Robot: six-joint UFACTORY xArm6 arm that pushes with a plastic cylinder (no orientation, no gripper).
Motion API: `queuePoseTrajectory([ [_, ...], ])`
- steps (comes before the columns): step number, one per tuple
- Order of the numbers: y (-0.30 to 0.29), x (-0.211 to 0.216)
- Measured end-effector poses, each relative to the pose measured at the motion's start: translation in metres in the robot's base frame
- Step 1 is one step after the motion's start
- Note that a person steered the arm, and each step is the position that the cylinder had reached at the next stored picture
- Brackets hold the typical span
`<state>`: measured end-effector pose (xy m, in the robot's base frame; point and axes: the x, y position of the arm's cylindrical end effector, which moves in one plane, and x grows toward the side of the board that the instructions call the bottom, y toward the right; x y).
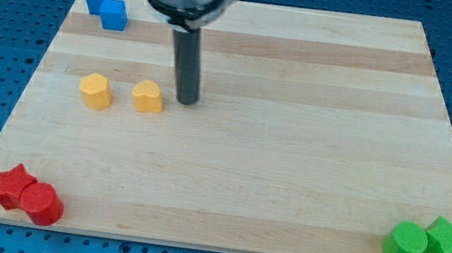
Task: Slide the yellow heart along with the yellow hexagon left a bit
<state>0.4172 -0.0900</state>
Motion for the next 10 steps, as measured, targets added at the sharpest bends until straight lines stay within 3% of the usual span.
queuePoseTrajectory([
  [2,-0.031,-0.002],
  [5,-0.003,0.023],
  [8,-0.070,0.012],
  [10,-0.071,0.012],
])
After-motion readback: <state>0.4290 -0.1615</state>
